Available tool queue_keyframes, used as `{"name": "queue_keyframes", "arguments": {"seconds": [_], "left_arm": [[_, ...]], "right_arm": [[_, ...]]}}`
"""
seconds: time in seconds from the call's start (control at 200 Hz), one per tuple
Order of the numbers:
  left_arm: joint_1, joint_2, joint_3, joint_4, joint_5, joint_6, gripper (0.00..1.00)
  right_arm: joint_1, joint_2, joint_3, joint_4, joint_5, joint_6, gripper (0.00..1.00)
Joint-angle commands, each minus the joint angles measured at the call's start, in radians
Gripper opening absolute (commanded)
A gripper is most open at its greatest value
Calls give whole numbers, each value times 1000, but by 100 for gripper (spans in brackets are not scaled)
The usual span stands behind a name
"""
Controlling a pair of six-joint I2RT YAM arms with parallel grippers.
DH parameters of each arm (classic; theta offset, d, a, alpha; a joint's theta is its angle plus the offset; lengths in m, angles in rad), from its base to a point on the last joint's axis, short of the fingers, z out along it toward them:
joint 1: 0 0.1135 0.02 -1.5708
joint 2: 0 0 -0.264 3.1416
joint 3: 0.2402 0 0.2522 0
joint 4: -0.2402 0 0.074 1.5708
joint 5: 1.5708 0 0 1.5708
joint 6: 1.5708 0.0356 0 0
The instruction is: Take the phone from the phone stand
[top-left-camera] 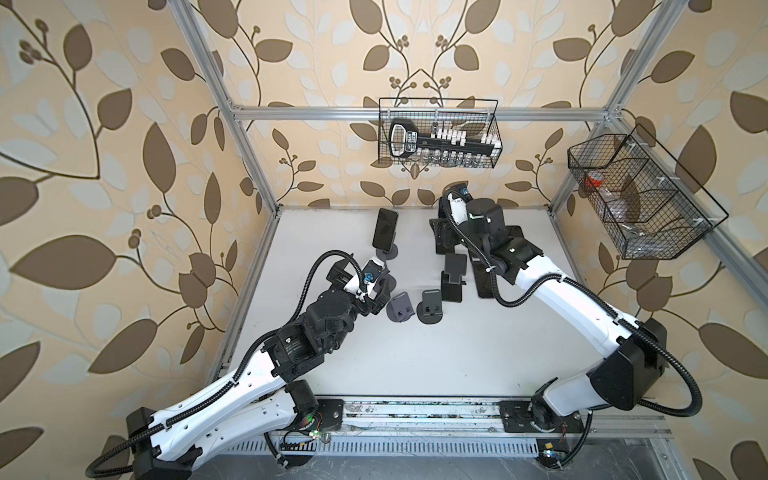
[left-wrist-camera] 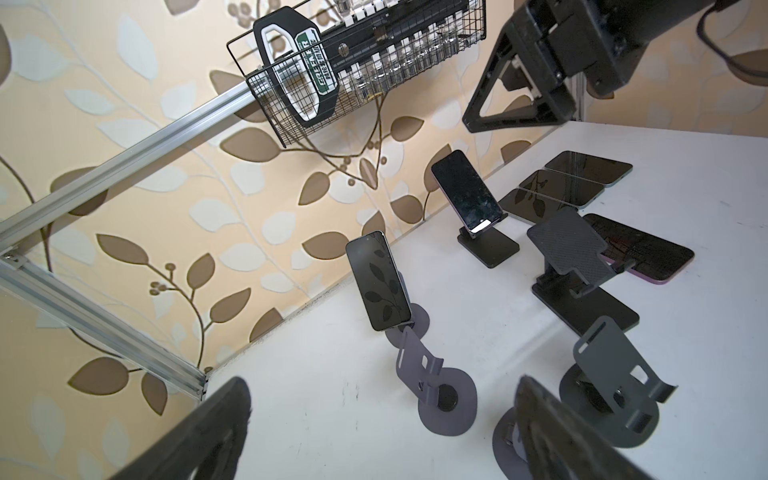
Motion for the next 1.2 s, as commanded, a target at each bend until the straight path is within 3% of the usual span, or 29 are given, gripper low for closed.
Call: {"name": "queue_keyframes", "arguments": {"seconds": [0.0,0.72,0.945,0.985,1.195], "left_arm": [[5,-15,-8,20,-33,6,99],[5,-215,-51,-207,-110,-129,99],[5,-253,-56,-286,-118,-217,99],[5,-261,-60,-295,-122,-227,98],[5,-304,-80,-340,-142,-248,99]], "right_arm": [[33,51,40,62,42,-20,78],[203,315,250,90,58,18,79],[203,378,300,92,24,92,87],[204,390,310,89,23,101,99],[205,435,356,83,18,122,100]]}}
